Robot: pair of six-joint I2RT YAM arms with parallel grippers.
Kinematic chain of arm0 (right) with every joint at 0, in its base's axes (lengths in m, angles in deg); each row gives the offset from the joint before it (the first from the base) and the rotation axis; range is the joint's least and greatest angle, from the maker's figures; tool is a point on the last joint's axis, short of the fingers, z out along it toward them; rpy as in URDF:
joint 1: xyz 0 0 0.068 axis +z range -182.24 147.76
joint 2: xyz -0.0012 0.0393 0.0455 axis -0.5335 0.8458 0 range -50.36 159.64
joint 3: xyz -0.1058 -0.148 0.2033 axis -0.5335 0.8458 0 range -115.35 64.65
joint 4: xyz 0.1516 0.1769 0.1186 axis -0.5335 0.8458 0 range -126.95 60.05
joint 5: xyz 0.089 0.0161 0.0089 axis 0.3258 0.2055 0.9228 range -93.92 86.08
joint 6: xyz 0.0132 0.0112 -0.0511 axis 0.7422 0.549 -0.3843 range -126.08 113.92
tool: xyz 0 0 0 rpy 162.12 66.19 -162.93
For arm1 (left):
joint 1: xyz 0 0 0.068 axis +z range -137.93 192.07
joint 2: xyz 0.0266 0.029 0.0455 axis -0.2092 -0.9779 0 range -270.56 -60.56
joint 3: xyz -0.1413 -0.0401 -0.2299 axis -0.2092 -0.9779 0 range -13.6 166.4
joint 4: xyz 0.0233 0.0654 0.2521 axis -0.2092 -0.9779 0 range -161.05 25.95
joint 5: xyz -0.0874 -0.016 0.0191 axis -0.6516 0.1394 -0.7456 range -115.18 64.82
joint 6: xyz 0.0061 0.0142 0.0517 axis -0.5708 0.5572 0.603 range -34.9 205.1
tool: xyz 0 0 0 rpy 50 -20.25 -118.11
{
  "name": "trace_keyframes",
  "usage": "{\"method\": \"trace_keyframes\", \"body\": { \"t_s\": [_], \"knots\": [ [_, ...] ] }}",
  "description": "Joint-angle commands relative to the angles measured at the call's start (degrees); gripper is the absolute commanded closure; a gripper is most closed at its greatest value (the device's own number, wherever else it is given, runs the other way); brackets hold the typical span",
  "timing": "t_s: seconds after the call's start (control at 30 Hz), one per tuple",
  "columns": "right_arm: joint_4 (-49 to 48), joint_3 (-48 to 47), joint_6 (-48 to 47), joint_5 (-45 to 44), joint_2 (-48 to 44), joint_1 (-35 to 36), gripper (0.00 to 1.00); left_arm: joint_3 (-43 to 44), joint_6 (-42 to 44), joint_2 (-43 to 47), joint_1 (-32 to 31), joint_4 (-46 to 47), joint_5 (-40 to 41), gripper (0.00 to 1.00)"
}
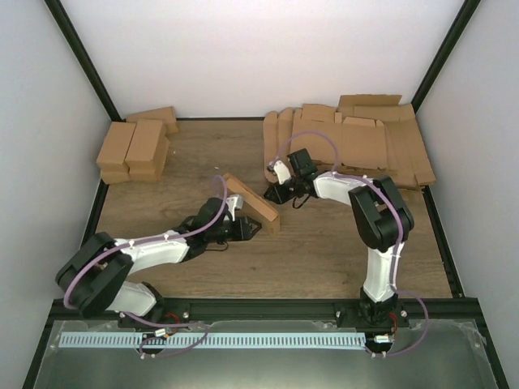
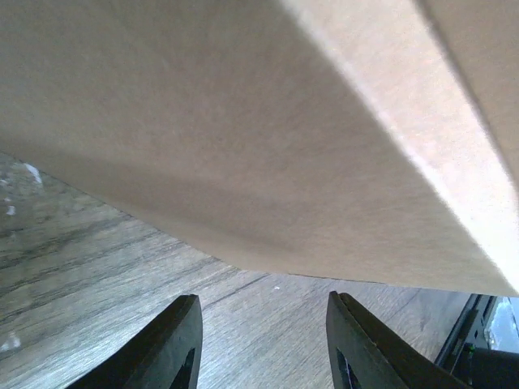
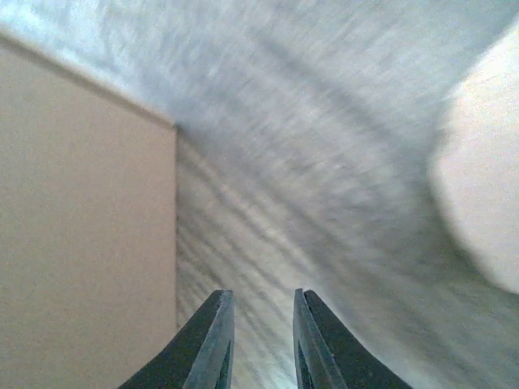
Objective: Fold the paper box
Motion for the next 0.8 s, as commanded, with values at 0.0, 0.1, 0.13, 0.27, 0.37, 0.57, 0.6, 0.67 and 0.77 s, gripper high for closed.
{"method": "trace_keyframes", "body": {
  "t_s": [0.0, 0.1, 0.13, 0.27, 0.37, 0.57, 0.6, 0.67, 0.77],
  "knots": [
    [0.1, 0.0, 5.0, -7.7, -6.9, -3.3, 0.77, 1.4, 2.9, 5.2, 0.2, -7.8, 4.9, 0.55],
    [1.6, 0.3, 5.9, -11.2, -10.5, -4.2, 0.75, 2.1, 5.2, 9.2, 1.9, -12.7, 5.6, 0.54],
    [2.6, 0.3, 5.9, -12.1, -11.5, -4.2, 0.74, 2.3, 6.4, 10.8, 2.9, -14.6, 5.4, 0.52],
    [5.5, 0.3, 6.8, -14.8, -16.5, -4.2, 0.72, 3.3, 10.7, 17.0, 8.7, -20.8, 4.7, 0.5],
    [6.2, 2.3, 8.1, -14.5, -22.3, -4.0, 0.7, 5.3, 14.1, 20.3, 13.6, -25.2, 4.2, 0.49],
    [10.5, 6.1, 14.9, -21.8, -34.1, 2.8, 0.63, 10.7, 22.6, 22.0, 20.4, -29.3, 9.3, 0.43],
    [11.7, 6.6, 16.7, -22.9, -35.6, 3.6, 0.63, 10.8, 23.5, 21.6, 21.8, -27.7, 7.1, 0.41],
    [13.2, 8.7, 20.0, -23.4, -39.1, 4.8, 0.63, 12.6, 24.4, 20.8, 22.7, -26.9, 8.3, 0.38],
    [13.4, 12.9, 22.4, -18.9, -44.7, 5.3, 0.47, 11.8, 30.4, 21.5, 22.7, -20.6, 4.9, 0.28]
  ]
}}
